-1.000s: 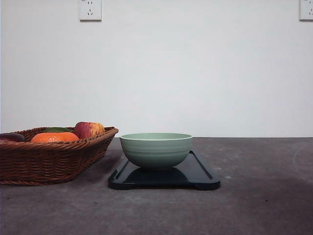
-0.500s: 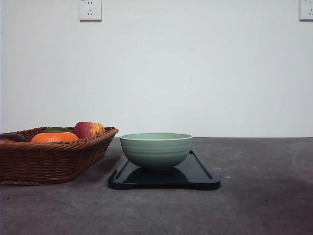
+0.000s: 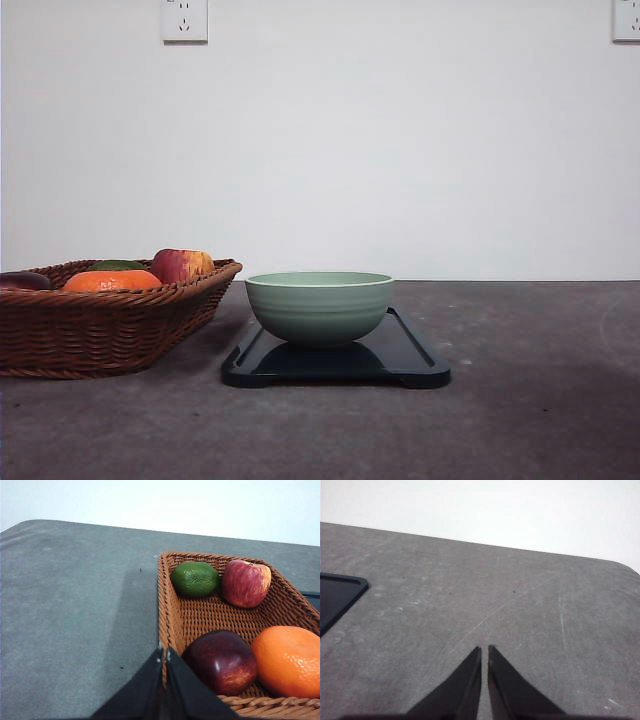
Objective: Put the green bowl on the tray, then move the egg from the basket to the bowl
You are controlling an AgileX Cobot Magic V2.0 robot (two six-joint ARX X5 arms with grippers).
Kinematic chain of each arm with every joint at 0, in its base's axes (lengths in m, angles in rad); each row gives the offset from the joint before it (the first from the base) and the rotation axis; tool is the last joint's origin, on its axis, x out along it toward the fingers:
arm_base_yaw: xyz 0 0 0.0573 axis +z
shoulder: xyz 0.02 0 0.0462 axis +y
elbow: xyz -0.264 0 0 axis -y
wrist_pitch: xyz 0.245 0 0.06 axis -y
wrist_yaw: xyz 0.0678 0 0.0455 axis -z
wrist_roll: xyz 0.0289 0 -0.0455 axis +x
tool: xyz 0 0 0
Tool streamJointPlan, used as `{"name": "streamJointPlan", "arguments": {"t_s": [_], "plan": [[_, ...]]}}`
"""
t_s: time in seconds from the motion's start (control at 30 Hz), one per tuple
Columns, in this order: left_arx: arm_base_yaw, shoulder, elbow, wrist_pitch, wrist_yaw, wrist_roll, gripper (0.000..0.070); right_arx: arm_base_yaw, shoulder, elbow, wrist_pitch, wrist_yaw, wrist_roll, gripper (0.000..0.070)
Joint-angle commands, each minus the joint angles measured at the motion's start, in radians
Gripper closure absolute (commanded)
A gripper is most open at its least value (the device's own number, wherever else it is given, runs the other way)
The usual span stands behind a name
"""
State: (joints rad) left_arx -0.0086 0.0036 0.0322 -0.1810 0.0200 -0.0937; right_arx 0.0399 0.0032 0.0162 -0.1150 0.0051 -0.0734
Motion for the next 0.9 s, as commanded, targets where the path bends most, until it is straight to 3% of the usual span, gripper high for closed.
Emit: {"name": "streamJointPlan", "arguments": {"t_s": [0.0,0.87], "plan": [[0.002,0.000,-0.019,-0.006,-0.005,0.010,0.0700,0.000,0.000,-0.004,0.014,0.003,0.013,0.0684],[0.002,0.000,-0.019,-0.006,-0.005,0.010,0.0700,0.000,0.000,-0.004,0.014,0.003,0.013,0.0684]]}}
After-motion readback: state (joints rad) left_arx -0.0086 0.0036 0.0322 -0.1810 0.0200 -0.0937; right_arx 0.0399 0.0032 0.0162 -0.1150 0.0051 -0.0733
